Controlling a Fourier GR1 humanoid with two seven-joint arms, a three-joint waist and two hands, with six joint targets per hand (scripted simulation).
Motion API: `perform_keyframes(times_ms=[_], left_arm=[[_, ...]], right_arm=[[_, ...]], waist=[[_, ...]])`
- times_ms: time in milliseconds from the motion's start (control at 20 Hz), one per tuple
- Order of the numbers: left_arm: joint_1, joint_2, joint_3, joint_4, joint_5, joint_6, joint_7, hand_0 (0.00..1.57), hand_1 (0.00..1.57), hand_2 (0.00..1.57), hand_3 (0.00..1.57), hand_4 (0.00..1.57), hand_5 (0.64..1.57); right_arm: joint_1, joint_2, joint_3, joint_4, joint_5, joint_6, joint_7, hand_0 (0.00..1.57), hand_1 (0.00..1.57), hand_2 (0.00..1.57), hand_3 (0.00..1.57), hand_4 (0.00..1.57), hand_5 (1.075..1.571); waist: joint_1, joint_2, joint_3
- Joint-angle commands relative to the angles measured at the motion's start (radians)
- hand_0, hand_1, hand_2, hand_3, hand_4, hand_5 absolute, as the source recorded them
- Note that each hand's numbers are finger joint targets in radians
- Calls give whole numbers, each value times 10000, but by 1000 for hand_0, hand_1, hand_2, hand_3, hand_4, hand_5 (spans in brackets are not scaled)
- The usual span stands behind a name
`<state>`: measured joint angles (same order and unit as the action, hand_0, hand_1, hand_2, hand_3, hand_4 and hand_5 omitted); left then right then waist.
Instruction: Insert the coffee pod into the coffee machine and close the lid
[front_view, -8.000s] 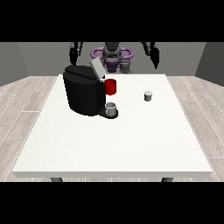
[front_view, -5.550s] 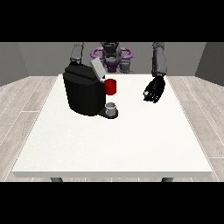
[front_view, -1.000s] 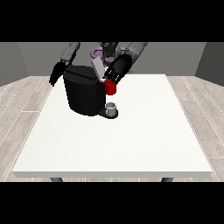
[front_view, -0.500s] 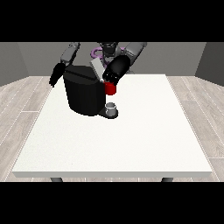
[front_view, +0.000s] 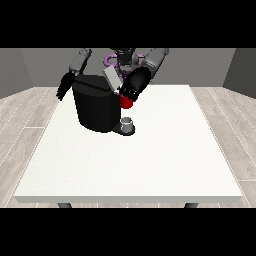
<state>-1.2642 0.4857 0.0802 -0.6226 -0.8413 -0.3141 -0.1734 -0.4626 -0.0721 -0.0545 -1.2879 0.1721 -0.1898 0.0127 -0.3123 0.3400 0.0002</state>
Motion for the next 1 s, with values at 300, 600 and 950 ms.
perform_keyframes(times_ms=[300,600,950], left_arm=[[-528,154,361,-40,16,705,-390,1247,1247,1210,954,0,1571],[-909,319,424,-177,4,555,-488,1250,1250,1216,940,0,1571],[-178,780,182,-48,-519,1362,-1580,815,815,912,662,0,1571]], right_arm=[[-646,-243,-146,-69,41,-4,185,0,0,0,0,41,1571],[-499,-290,-197,327,120,-52,-628,0,0,0,0,0,1571],[-468,-202,27,-276,204,-60,121,0,0,0,0,185,1571]], waist=[[-166,586,0],[-174,915,6],[-261,929,-4]])
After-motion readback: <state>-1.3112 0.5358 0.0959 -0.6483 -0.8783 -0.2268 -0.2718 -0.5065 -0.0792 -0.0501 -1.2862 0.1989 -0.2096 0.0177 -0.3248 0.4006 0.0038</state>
